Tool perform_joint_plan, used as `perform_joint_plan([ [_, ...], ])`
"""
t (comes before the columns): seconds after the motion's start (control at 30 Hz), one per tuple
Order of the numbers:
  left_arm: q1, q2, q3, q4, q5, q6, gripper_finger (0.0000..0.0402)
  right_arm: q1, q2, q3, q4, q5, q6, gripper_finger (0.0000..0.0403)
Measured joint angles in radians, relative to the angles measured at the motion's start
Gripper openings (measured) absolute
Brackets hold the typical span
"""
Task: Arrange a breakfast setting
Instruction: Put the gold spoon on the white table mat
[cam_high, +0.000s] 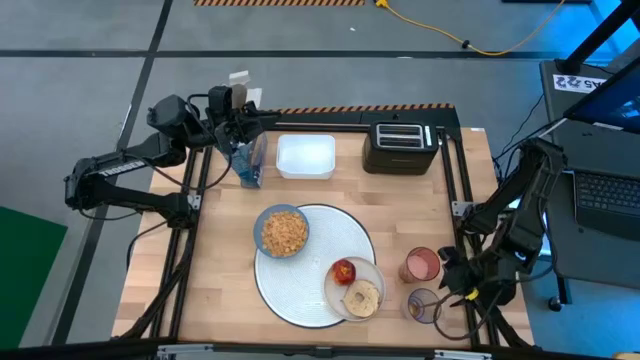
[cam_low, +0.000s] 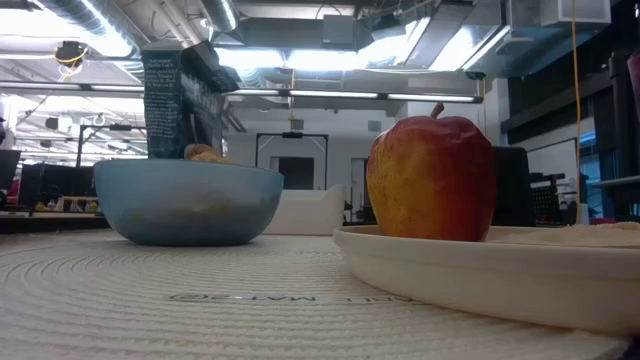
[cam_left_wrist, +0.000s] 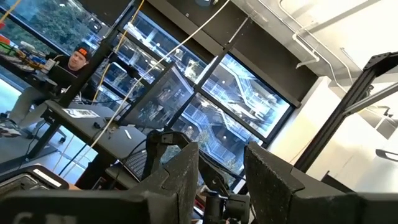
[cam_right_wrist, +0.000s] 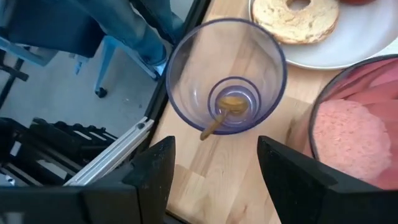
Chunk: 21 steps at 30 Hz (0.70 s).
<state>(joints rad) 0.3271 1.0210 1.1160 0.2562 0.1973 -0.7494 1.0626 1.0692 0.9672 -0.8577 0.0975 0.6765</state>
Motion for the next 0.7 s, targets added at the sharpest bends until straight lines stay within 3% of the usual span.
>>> perform_joint_plan([
  [0.47,0.0,0.0,0.0,-0.001,-0.013,0.001,0.0119,-0.002,0.087,0.0,0.025,0.008,-0.034,0.0226],
  [0.7,0.0,0.0,0.0,-0.001,-0.029,0.027,0.0119,-0.002,0.087,0.0,0.012,-0.002,-0.038,0.0183],
])
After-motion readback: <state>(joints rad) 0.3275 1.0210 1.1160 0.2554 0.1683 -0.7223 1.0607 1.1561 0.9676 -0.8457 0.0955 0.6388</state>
